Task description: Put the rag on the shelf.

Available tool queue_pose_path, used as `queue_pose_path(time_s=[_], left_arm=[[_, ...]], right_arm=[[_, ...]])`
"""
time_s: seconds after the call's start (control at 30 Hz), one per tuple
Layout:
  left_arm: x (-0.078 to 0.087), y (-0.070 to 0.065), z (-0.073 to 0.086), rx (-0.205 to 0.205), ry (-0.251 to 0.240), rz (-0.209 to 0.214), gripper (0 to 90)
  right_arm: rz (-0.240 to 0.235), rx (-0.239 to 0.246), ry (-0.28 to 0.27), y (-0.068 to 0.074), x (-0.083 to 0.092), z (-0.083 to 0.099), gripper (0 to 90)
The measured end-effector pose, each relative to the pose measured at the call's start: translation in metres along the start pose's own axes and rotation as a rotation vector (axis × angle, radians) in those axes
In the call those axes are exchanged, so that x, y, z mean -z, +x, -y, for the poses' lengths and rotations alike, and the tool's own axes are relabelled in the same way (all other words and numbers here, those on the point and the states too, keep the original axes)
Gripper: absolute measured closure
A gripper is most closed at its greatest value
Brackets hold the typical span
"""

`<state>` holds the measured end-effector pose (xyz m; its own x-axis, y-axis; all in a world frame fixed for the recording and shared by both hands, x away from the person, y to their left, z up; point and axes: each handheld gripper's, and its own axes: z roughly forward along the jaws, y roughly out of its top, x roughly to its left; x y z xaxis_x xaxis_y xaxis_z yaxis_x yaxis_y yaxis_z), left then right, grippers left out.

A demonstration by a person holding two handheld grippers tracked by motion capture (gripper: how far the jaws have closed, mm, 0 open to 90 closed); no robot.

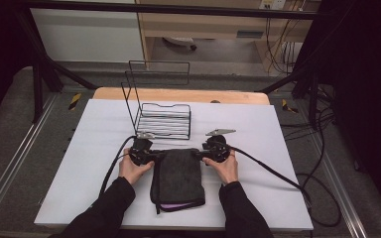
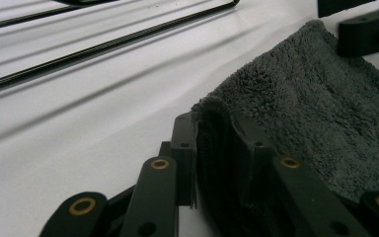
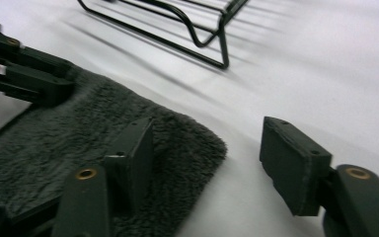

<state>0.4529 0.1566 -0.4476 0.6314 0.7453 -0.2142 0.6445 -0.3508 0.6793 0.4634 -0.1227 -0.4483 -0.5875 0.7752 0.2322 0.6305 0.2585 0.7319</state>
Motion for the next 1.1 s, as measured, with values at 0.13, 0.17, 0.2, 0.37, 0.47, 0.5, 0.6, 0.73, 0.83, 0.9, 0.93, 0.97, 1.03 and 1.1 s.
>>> queue_pose_path(time_s=[0.13, 0.17, 0.2, 0.37, 0.47, 0.5, 0.6, 0.73, 0.83, 0.9, 0.93, 0.97, 1.03, 1.1], left_arm=[[0.0, 0.0, 0.0, -0.011, -0.003, -0.001, 72.5], [0.0, -0.001, 0.001, -0.011, -0.003, -0.003, 72.5], [0.0, -0.001, 0.001, -0.014, -0.003, -0.004, 72.5], [-0.001, 0.0, 0.001, -0.01, -0.007, 0.002, 72.4], [0.0, 0.0, 0.0, -0.008, -0.004, 0.003, 72.6], [0.0, 0.001, 0.0, -0.001, -0.001, 0.006, 72.8], [0.001, 0.002, 0.0, 0.028, 0.002, 0.019, 74.7], [0.002, 0.001, -0.001, 0.04, 0.004, 0.012, 76.6], [0.007, 0.0, -0.002, 0.035, -0.01, 0.014, 77.2], [0.011, -0.001, -0.003, 0.031, -0.031, 0.021, 77.3], [0.014, -0.001, -0.004, 0.031, -0.042, 0.026, 77.3], [0.017, -0.002, -0.004, 0.027, -0.053, 0.027, 77.4], [0.022, -0.005, -0.005, 0.018, -0.071, 0.032, 77.5], [0.027, -0.008, -0.005, 0.008, -0.087, 0.037, 77.7]], right_arm=[[-0.022, -0.015, 0.023, -0.002, -0.003, 0.0, 47.8], [-0.028, -0.021, 0.029, -0.002, -0.004, 0.001, 49.4], [-0.035, -0.027, 0.036, -0.002, -0.004, 0.001, 51.3], [-0.059, -0.04, 0.05, 0.0, -0.005, 0.002, 60.4], [-0.07, -0.056, 0.063, 0.0, -0.004, 0.002, 66.0], [-0.074, -0.067, 0.072, 0.0, -0.004, 0.002, 68.2], [-0.097, -0.093, 0.088, -0.002, -0.002, -0.001, 77.0], [-0.111, -0.11, 0.093, -0.002, 0.0, -0.003, 81.1], [-0.113, -0.107, 0.082, -0.001, 0.005, -0.004, 81.7], [-0.116, -0.102, 0.069, 0.0, 0.008, -0.005, 81.8], [-0.117, -0.103, 0.064, 0.001, 0.01, -0.006, 81.8], [-0.119, -0.106, 0.058, 0.002, 0.013, -0.006, 81.8], [-0.125, -0.097, 0.037, 0.004, 0.019, -0.008, 81.9], [-0.13, -0.09, 0.024, 0.006, 0.024, -0.008, 82.0]])
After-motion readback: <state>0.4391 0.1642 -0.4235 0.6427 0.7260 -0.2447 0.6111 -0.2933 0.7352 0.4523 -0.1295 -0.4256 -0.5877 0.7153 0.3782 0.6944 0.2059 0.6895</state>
